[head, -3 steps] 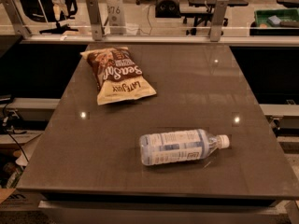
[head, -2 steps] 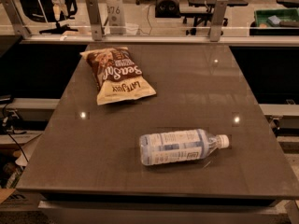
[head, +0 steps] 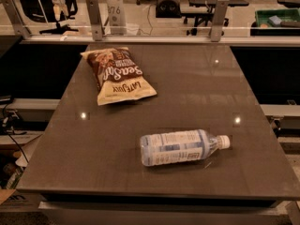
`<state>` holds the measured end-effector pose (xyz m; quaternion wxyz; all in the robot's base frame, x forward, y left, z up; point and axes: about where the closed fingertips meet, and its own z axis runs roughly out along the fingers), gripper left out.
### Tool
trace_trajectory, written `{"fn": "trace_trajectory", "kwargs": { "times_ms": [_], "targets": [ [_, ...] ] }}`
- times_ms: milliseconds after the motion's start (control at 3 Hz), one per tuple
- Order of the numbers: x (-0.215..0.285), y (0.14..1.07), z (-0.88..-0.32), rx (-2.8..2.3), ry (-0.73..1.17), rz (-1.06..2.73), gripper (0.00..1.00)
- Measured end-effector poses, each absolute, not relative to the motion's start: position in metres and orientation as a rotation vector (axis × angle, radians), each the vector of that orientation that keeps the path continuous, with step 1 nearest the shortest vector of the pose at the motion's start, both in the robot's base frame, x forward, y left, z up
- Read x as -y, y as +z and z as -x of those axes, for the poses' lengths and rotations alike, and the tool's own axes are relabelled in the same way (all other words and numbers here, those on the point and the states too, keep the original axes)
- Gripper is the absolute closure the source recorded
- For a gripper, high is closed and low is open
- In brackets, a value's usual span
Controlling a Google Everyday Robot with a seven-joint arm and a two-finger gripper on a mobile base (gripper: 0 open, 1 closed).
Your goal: Place 7up can upright
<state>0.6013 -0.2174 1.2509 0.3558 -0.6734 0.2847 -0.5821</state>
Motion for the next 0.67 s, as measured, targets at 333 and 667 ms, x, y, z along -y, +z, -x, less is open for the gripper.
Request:
{"fn": "trace_trajectory", "kwargs": {
  "times_ms": [333,667],
  "targets": [
    [0.206,1.23,-0.593,-0.621,-1.531,1.757,1.0],
    [0.189,1.201,-0.591,-0.529,-1.527,1.754,1.0]
  ]
}}
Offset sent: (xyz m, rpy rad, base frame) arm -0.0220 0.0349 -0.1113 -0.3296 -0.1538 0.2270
